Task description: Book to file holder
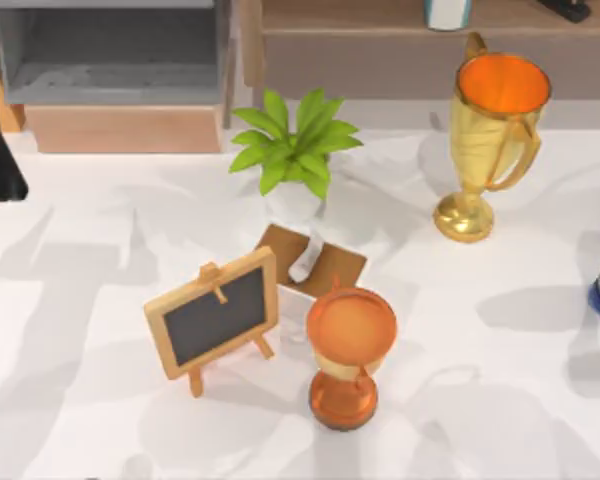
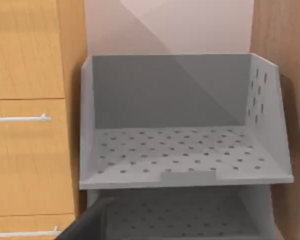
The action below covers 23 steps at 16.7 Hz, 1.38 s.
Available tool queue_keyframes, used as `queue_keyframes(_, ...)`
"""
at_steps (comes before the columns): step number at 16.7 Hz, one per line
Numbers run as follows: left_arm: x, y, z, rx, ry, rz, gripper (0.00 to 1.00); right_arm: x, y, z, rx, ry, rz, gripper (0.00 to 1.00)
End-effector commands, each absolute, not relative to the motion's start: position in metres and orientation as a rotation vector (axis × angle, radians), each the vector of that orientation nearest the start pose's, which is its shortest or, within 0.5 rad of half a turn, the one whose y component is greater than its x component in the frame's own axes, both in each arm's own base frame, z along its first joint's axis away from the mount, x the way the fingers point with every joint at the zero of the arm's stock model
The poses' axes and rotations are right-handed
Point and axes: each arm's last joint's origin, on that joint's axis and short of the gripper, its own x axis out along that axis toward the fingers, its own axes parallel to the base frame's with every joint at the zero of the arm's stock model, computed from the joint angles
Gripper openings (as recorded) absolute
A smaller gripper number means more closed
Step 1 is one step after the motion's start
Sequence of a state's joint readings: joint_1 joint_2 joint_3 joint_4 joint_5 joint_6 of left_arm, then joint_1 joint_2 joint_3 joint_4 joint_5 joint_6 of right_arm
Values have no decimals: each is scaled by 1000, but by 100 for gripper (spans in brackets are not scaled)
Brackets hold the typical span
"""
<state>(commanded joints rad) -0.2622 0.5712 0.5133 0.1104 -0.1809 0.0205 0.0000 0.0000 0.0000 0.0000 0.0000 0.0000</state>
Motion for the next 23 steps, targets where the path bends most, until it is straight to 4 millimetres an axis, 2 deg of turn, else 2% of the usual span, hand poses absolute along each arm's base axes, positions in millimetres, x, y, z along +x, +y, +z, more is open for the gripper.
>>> queue_keyframes(3,204,-72,342,10,-29,-96,100,106,-1,160,0,0,0,100)
queue_keyframes(5,253,-114,357,25,-1,-102,100,106,-1,160,0,0,0,100)
queue_keyframes(6,277,-139,357,35,14,-105,100,106,-1,160,0,0,0,100)
queue_keyframes(8,323,-195,346,57,41,-106,100,106,-1,160,0,0,0,100)
queue_keyframes(11,372,-282,305,79,60,-99,100,106,-1,160,0,0,0,100)
queue_keyframes(14,396,-351,259,70,47,-78,100,106,-1,160,0,0,0,100)
queue_keyframes(17,404,-395,224,36,21,-49,100,106,-1,160,0,0,0,100)
queue_keyframes(20,405,-415,207,-1,-3,-25,100,106,-1,160,0,0,0,100)
queue_keyframes(23,405,-419,204,-13,-11,-17,100,106,-1,160,0,0,0,100)
